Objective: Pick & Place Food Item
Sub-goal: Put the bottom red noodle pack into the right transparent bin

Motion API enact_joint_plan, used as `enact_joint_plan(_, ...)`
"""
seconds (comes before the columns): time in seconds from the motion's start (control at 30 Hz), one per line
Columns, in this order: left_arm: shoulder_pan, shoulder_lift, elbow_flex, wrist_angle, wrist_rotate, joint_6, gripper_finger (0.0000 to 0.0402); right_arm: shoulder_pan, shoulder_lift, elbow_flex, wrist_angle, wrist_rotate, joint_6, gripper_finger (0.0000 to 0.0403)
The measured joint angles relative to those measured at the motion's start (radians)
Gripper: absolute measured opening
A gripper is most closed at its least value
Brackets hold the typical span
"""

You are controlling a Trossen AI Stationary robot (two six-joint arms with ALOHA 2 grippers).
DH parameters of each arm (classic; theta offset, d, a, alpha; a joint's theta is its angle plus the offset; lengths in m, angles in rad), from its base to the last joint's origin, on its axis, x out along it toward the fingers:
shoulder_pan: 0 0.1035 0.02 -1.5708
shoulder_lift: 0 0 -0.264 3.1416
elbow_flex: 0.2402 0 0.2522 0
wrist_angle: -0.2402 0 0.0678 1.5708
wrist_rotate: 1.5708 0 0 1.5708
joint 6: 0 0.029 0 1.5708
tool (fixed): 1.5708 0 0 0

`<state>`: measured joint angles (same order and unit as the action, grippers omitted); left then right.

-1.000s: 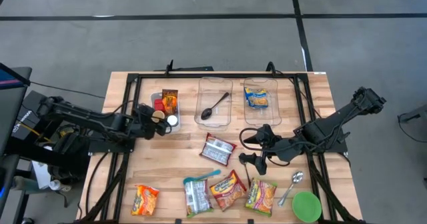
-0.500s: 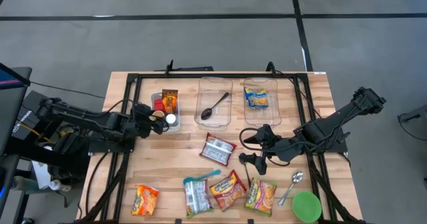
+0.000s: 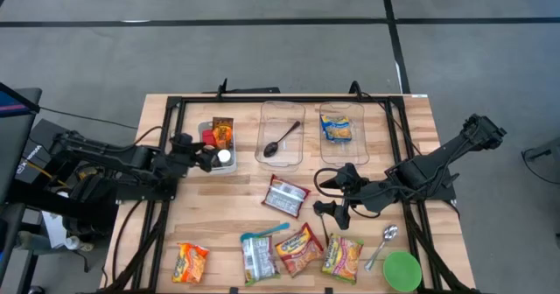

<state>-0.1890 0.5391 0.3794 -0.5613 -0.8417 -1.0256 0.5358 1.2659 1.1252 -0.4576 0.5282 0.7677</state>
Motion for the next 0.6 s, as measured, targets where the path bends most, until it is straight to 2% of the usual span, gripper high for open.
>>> enact_joint_plan(0.13,0.0,-0.029,0.0,0.039,0.0,0.0,0.0298,0.0,0.0,0.0,0.0,0.0,0.0,0.0337)
enact_joint_plan(0.33,0.0,-0.049,0.0,0.193,0.023,0.0,0.0298,0.0,0.0,0.0,0.0,0.0,0.0,0.0337)
enact_joint_plan(0.6,0.0,-0.046,0.0,0.501,0.205,0.0,0.0298,0.0,0.0,0.0,0.0,0.0,0.0,0.0337)
